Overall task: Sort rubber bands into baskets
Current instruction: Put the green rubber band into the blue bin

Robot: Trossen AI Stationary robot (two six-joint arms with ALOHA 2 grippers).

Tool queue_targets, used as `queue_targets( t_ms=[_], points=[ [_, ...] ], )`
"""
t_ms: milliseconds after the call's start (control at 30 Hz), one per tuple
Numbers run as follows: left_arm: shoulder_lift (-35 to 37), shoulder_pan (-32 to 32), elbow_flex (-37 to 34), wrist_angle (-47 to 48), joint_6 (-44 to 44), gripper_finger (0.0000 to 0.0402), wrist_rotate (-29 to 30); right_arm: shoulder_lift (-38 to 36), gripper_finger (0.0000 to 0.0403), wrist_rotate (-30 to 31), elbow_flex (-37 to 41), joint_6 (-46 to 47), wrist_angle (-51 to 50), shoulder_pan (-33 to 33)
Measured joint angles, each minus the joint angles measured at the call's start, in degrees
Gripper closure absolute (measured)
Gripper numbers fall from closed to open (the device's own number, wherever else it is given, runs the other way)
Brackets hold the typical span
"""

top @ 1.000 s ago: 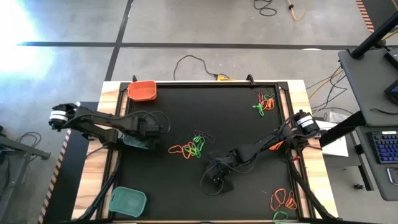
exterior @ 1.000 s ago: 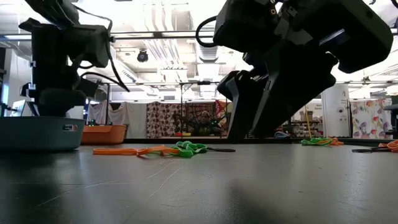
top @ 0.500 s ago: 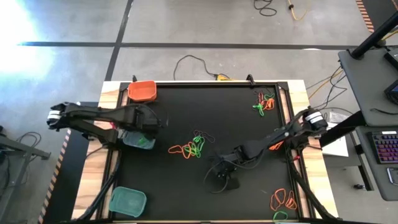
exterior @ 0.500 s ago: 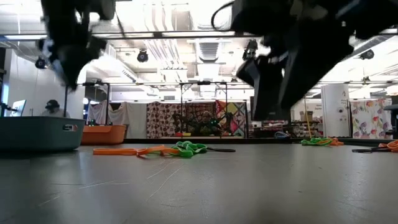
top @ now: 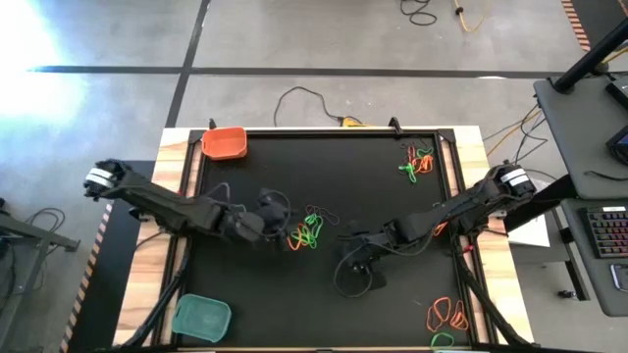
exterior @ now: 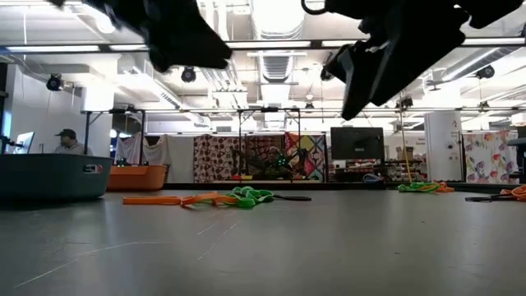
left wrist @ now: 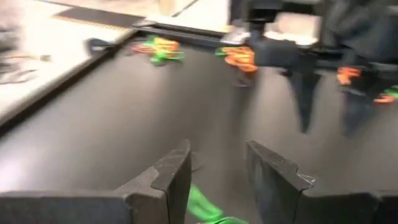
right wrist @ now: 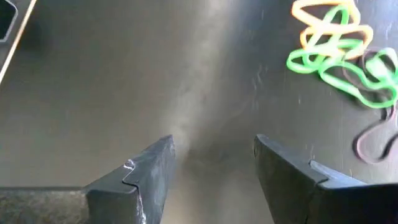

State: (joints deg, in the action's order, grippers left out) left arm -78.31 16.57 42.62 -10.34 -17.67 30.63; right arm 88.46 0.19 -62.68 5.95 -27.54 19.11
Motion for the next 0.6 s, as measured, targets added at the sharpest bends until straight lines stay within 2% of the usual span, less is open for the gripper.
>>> queue_targets(
  t_ms=[67, 133, 300, 500, 600],
  points=[
    [-4.1, -0.2, -0.6, -5.1, 0.1, 0.0267, -1.3, -0.2, 0.0193, 0.0, 0.7, 0.8, -0.7, 0.0],
    [-7.8, -0.6, -0.7, -6.2, -0.1, 0.0267, -0.5, -0.2, 0.0193, -0.1, 1.3, 2.0, -0.6, 0.0],
    [-15.5, -3.0, 1.6, -4.7, -3.3, 0.0267, -1.8, 0.2, 0.0193, 0.0, 1.8, 3.1, -0.7, 0.0],
    [-19.8, -7.9, 5.1, 5.8, -4.8, 0.0267, -3.5, 0.7, 0.0193, -0.1, 1.8, 3.2, -0.4, 0.0],
    [-20.0, -11.3, 5.1, 6.5, -6.2, 0.0267, -7.9, 1.0, 0.0193, 0.0, 1.8, 3.6, -0.5, 0.0]
  ],
)
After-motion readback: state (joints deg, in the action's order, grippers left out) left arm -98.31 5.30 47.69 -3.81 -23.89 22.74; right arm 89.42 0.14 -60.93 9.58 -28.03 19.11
